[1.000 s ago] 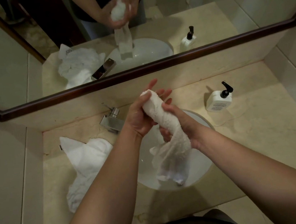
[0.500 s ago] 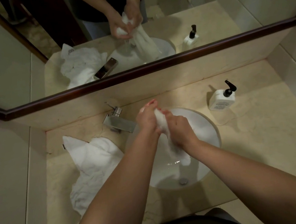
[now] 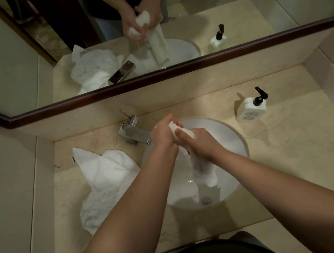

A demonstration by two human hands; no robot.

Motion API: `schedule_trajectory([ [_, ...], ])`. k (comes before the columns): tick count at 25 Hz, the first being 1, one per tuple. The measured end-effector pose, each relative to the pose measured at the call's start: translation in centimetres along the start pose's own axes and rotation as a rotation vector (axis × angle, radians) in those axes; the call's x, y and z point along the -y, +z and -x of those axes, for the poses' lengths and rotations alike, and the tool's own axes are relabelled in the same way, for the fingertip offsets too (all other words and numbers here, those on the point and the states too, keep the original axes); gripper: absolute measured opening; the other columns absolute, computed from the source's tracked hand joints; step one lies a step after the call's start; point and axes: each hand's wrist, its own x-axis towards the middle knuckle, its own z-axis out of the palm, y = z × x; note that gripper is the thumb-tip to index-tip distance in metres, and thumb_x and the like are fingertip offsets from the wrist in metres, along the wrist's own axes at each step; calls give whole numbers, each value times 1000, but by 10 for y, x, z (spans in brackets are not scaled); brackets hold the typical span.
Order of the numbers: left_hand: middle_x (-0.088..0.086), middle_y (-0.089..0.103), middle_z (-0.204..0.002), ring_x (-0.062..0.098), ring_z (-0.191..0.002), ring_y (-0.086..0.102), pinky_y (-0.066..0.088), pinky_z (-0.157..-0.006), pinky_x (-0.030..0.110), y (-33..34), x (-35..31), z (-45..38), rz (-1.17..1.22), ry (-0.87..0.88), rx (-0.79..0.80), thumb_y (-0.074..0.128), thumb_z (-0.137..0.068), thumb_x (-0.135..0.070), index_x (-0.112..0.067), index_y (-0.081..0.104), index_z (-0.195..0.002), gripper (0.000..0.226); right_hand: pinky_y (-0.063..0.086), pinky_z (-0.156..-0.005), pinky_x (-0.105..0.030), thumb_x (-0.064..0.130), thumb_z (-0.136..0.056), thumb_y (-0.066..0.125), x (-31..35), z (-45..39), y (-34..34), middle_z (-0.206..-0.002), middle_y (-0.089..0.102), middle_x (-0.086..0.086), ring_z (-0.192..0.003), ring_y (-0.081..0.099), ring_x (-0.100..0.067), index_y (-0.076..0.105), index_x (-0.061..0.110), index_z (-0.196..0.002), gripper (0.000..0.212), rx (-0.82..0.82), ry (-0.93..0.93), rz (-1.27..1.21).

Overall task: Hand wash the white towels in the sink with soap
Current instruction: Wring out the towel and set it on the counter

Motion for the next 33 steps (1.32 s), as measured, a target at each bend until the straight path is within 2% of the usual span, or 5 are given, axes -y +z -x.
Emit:
schedule_trajectory([
  [7,24,63,-118,35,-116,62,49,-103,49,-33,-18,9,149,-127,615,74,-79,-22,-9,53,-136,62,42,-53,-25,37,-89,66,18,23,-12,-66,60,-5,-51,52,-12,65,6,-83,32,64,125,-443],
  [11,16,63,-124,29,-124,57,48,-102,48,-27,-20,13,140,22,868,77,-76,-29,-17,51,-139,69,40,-45,-19,50,-79,66,31,27,-28,-54,49,0,-43,46,-8,61,8,-83,43,413,388,-691],
  [16,-2,58,-62,11,-52,55,50,-56,26,-5,-27,27,51,82,631,63,-87,-26,-22,61,-124,37,43,-46,-22,74,-81,49,36,34,-9,-66,63,2,-50,53,-9,70,19,-101,63,141,208,-656],
  [22,1,62,-81,10,-63,53,48,-60,25,2,-3,16,-117,209,211,57,-98,-14,-20,74,-102,18,47,-67,-46,72,-93,35,9,26,13,-64,61,-22,-63,58,-34,59,-8,-68,87,-183,-64,-124],
  [33,-2,51,-47,14,-45,48,46,-50,27,6,10,15,-108,173,6,48,-90,2,-14,71,-90,29,30,-57,-35,79,-81,17,-12,9,19,-54,47,4,-62,48,-22,41,29,-52,63,-260,-145,143],
])
